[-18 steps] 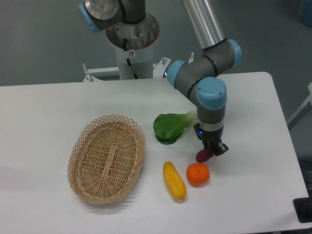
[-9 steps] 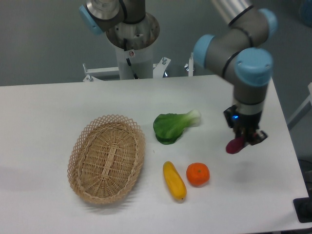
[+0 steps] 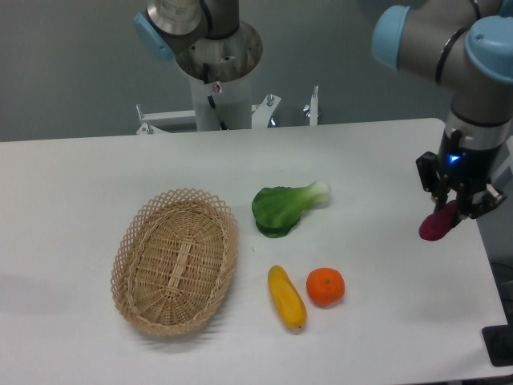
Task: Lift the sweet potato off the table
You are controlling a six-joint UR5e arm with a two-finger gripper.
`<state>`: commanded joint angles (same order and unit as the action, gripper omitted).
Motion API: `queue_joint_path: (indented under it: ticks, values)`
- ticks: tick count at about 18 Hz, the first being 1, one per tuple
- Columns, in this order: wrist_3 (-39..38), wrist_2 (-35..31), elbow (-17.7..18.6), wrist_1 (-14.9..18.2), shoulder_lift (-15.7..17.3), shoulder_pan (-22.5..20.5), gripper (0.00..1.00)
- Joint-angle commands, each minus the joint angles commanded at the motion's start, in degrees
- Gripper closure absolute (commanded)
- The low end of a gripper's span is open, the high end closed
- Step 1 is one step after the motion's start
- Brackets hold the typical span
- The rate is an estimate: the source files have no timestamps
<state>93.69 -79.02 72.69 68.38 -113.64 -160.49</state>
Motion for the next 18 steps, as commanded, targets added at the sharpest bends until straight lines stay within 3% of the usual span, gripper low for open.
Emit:
queue_joint_path:
  ticks: [18]
  values:
    - [-0.7, -0.1, 1.1, -2.0, 0.4, 0.2, 0.76]
